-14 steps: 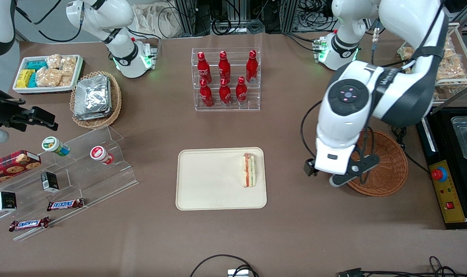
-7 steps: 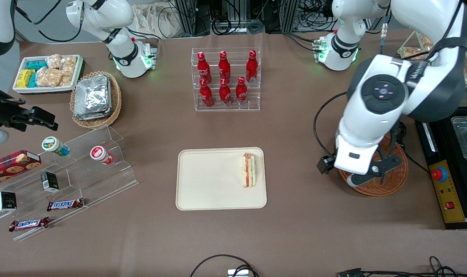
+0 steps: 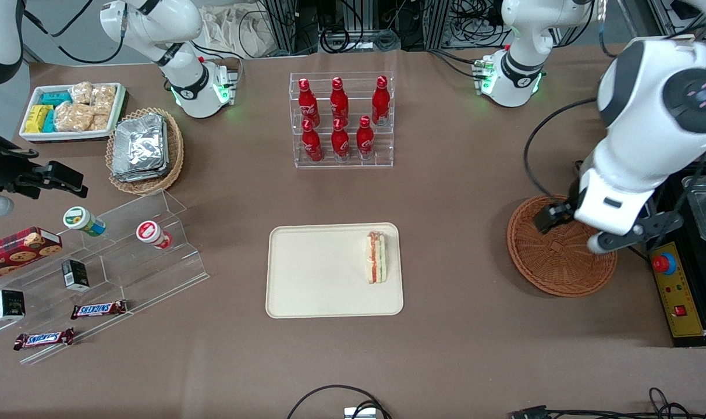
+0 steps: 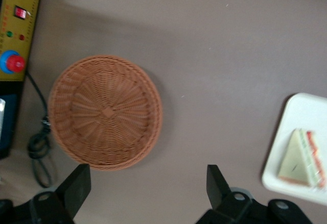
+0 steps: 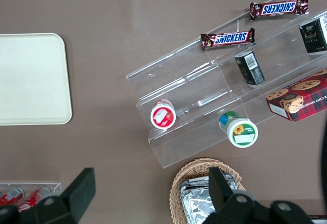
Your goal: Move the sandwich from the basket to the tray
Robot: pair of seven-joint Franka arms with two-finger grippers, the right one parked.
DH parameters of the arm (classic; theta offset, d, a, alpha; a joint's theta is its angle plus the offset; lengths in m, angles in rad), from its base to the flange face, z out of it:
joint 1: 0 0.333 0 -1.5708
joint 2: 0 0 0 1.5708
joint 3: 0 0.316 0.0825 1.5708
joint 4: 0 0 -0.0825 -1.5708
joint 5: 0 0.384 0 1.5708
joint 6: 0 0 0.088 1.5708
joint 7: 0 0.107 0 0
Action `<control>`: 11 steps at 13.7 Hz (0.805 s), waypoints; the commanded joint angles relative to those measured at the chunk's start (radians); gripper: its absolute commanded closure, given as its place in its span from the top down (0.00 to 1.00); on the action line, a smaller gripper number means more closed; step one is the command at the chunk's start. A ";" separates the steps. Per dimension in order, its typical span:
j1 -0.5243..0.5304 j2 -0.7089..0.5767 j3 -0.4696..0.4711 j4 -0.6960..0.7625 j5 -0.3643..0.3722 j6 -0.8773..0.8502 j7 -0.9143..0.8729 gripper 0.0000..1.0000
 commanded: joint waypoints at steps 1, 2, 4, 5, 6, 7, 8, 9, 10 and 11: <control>-0.013 -0.142 0.075 -0.127 -0.071 0.012 0.141 1.00; -0.012 -0.163 0.089 -0.127 -0.088 -0.021 0.178 1.00; -0.010 -0.196 0.118 -0.125 -0.105 -0.061 0.251 1.00; -0.010 -0.208 0.121 -0.124 -0.120 -0.081 0.267 1.00; -0.010 -0.220 0.138 -0.122 -0.136 -0.101 0.282 1.00; -0.009 -0.231 0.152 -0.119 -0.160 -0.120 0.305 1.00; -0.006 -0.239 0.154 -0.109 -0.169 -0.140 0.330 1.00; -0.004 -0.243 0.155 -0.098 -0.169 -0.166 0.345 1.00; -0.001 -0.248 0.163 -0.096 -0.165 -0.183 0.357 1.00; -0.001 -0.248 0.175 -0.093 -0.157 -0.187 0.382 1.00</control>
